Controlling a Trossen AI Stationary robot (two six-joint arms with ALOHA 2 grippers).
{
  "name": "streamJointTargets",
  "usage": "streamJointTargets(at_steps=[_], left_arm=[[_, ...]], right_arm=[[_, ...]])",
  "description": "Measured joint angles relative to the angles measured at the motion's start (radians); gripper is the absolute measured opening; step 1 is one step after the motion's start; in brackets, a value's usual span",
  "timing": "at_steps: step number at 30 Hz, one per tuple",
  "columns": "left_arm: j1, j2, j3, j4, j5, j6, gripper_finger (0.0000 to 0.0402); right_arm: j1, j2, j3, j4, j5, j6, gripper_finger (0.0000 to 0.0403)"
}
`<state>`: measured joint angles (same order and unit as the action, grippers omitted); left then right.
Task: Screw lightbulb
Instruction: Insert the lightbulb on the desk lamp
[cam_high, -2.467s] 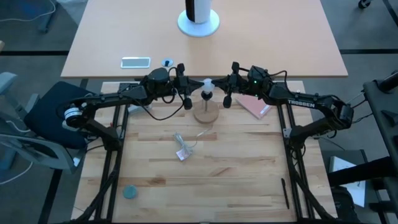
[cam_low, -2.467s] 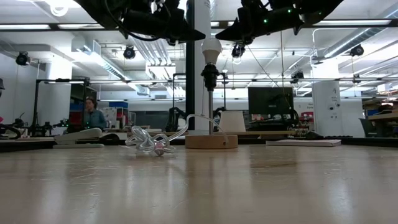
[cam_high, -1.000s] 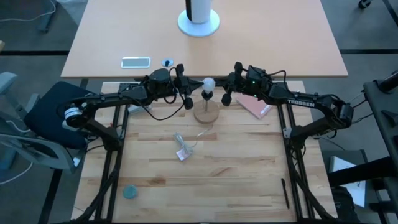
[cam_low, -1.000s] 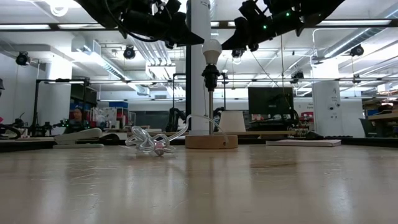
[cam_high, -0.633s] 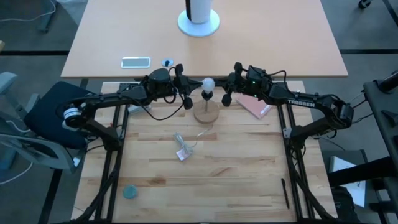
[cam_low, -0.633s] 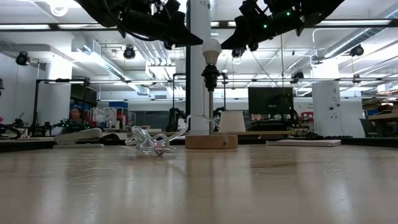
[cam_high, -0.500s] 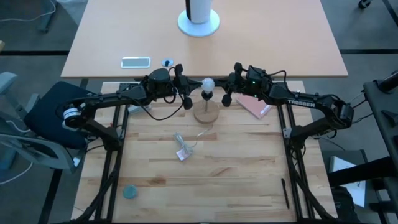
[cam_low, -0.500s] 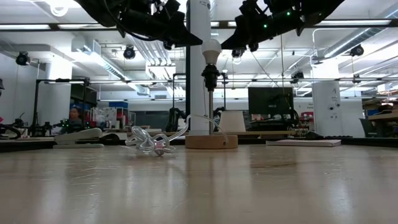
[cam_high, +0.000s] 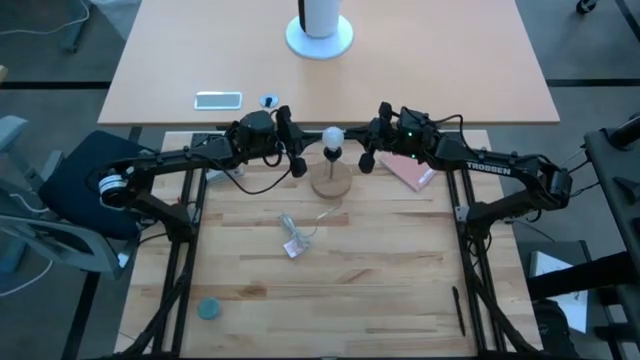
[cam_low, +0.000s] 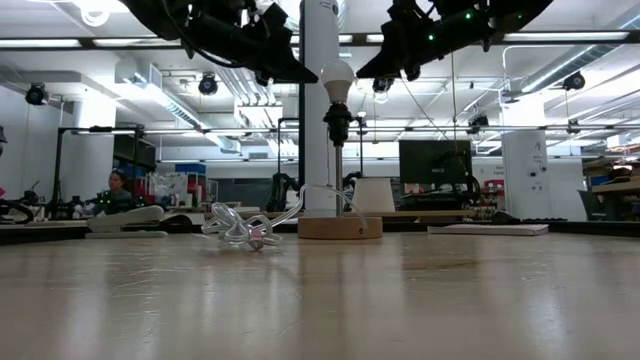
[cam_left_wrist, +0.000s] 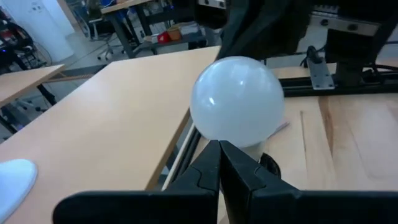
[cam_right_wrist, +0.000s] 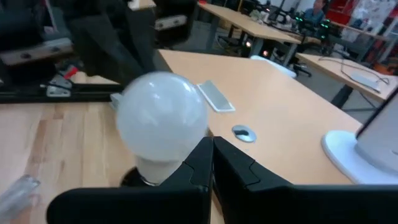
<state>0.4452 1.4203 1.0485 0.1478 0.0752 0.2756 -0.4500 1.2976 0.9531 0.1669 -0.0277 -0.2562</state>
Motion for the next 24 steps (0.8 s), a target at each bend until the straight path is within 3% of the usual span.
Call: streamJointTargets(at_steps=[8, 14, 24], left_arm=[[-0.007, 0.003, 0.000, 0.005, 0.019, -0.008, 0.0000], [-0.007, 0.003, 0.002, 0.010, 0.099, -0.006, 0.0000], [-0.002, 0.028, 0.004, 0.049, 0.037, 0.004, 0.0000]], right_arm=[[0.002, 0.019, 0.000, 0.016, -0.001, -0.004, 0.0007], [0.001, 0.019, 0.000, 0.021, -0.021, -0.012, 0.0007], [0.000, 0.019, 0.000, 0.015, -0.069, 0.003, 0.0007]])
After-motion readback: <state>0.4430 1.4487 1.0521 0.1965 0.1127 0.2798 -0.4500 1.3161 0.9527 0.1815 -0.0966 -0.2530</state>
